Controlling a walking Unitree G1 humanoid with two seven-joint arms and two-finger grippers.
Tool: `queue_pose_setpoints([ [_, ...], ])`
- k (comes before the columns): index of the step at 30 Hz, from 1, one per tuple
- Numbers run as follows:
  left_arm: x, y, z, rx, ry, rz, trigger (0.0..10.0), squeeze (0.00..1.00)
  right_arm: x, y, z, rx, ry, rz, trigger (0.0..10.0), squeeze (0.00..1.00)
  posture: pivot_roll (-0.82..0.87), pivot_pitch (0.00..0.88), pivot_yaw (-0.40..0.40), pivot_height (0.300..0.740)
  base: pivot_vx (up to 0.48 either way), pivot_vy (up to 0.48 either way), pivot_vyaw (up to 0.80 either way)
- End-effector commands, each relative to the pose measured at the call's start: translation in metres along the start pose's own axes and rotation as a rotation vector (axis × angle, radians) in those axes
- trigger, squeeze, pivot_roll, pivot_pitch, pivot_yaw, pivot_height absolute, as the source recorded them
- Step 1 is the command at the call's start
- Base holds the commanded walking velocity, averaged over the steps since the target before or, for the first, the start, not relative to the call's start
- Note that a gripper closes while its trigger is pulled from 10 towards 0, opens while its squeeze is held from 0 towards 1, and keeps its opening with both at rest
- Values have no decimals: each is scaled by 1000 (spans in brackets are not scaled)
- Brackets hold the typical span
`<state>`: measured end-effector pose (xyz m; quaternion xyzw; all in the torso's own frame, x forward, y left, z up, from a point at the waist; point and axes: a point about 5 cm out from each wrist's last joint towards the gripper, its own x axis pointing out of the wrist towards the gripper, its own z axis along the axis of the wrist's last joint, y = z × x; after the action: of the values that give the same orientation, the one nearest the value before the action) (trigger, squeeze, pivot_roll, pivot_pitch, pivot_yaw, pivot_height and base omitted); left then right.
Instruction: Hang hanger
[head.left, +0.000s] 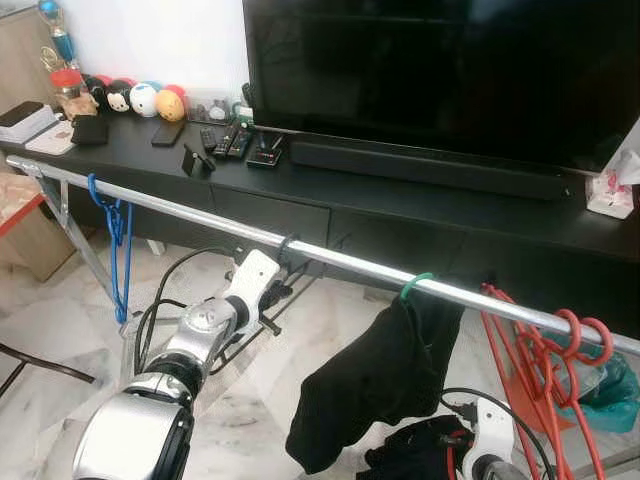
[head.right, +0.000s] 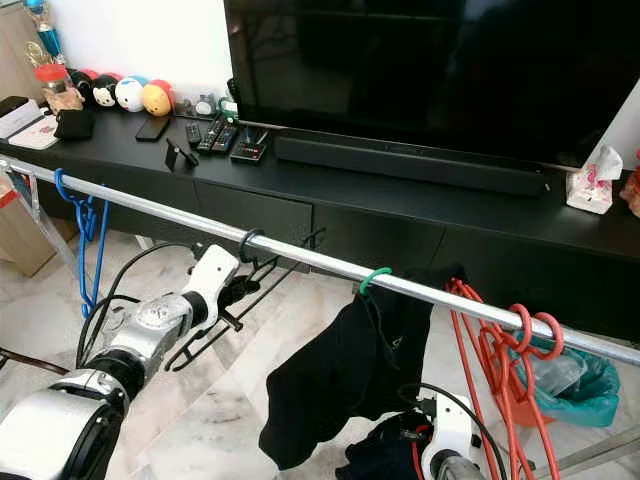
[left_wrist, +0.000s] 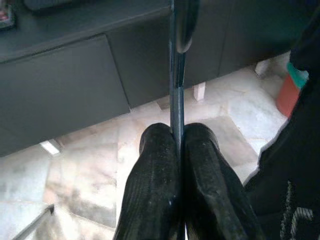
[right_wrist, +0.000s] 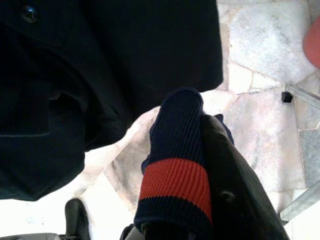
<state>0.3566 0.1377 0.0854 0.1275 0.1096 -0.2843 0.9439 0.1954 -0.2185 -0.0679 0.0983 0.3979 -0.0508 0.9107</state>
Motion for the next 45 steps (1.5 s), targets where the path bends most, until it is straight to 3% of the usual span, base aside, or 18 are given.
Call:
queue_pose_setpoints([
  [1, -6, 7, 1, -15, -50, 18, 9922, 0, 1, 2, 4, 10, -20, -4, 10000, 0, -21, 0, -50, 740, 0, 0, 0],
  [12, -32, 11, -16, -14, -103, 74, 10000, 0, 6, 4, 19, -13, -51, -2, 10000, 0, 36, 0, -87, 740, 0, 0, 0],
  [19, -40, 14, -15, -20, -129, 127, 10000, 0, 8, 3, 33, -23, -75, -8, 10000, 0, 46, 0, -92, 740, 0, 0, 0],
  [21, -44, 18, -17, -35, -139, 188, 10000, 0, 9, 3, 39, -24, -96, -14, 10000, 0, 55, 0, -95, 740, 0, 0, 0],
  [22, -50, 23, -26, -75, -126, 277, 10000, 0, 10, 5, 48, -21, -126, -18, 10000, 0, 53, 0, -94, 740, 0, 0, 0],
  [24, -52, 24, -31, -93, -115, 311, 10000, 0, 11, 6, 50, -22, -133, -18, 10000, 0, 51, 0, -93, 740, 0, 0, 0],
  [38, -63, 18, -62, -189, -20, 502, 10000, 0, 11, 4, 85, -24, -260, -39, 10000, 0, 6, 0, -33, 740, 0, 0, 0],
  [45, -53, 9, -65, -289, -14, 510, 10000, 0, 8, 0, 99, -4, -340, -46, 10000, 0, -23, 0, -26, 740, 0, 0, 0],
])
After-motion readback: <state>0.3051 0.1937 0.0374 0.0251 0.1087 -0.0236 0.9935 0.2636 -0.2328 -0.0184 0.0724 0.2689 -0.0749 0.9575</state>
